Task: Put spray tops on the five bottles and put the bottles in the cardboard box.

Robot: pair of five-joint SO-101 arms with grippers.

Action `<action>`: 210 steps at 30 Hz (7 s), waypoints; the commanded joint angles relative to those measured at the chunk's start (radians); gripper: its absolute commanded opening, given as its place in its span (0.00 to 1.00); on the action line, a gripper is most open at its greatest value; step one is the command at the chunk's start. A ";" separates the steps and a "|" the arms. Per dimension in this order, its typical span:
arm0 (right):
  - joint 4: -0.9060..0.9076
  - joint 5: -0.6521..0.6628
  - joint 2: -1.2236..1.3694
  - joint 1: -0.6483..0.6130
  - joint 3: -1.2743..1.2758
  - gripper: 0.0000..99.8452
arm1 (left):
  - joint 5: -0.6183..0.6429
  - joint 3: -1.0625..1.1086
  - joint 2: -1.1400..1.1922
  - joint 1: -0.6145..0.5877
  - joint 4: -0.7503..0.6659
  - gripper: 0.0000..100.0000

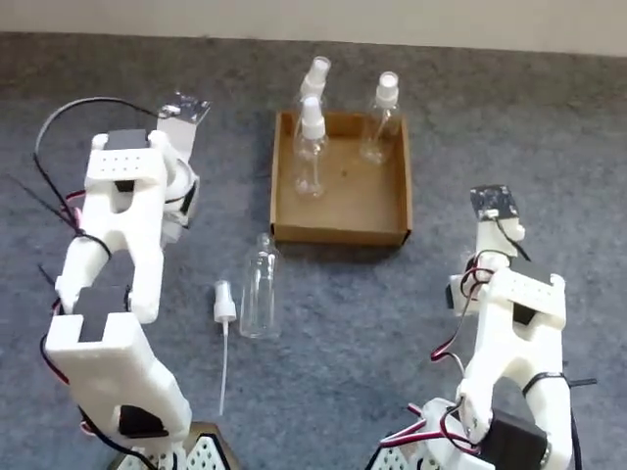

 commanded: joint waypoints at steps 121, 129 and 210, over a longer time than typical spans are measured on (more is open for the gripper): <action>0.351 -0.044 0.418 -0.028 -0.380 0.11 | 0.227 0.292 -0.007 0.160 -0.278 0.07; 0.352 0.043 0.412 -0.018 -0.383 0.01 | 0.227 0.292 -0.007 0.160 -0.275 0.07; -0.332 -0.405 -1.210 -0.825 0.542 0.00 | 0.473 -0.176 -0.967 0.700 -0.298 0.07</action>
